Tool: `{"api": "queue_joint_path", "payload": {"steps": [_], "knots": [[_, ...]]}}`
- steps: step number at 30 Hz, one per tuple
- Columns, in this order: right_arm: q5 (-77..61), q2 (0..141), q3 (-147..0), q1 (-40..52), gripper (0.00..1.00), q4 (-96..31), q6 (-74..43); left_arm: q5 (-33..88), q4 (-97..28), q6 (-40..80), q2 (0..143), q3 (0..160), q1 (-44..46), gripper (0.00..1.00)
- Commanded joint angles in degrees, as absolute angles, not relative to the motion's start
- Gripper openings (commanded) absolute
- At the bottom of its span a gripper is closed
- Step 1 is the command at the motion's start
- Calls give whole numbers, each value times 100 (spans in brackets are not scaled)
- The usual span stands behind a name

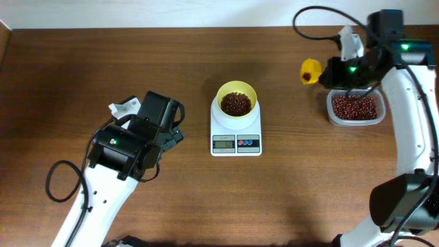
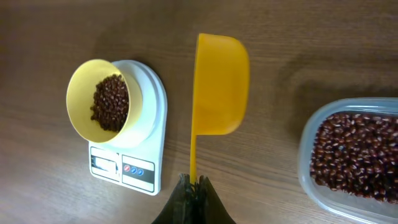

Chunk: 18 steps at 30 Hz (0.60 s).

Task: Scoop item into bowl and weigh 50g on scale
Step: 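Move the scoop with the right gripper back over the bean tub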

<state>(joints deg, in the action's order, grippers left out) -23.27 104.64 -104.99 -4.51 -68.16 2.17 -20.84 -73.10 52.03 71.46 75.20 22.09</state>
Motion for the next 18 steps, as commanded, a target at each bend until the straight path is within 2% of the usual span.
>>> {"api": "queue_joint_path", "payload": {"steps": [1,8,13,18], "knots": [[-2836,10527,-10608,-961,4,-6829,276,-2137,-7319,5196,7078,7531,2185,99],[-2963,10527,-10606,-1791,4,-7360,504,-2137,-7319,5196,7078,7531,2185,99],[-2864,10527,-10606,-2290,4,-8025,1205,-2139,-7317,5196,7078,7531,2185,99],[-1533,10527,-10606,-2440,4,-8079,1201,-2139,-7319,5196,7078,7529,2185,99]]}}
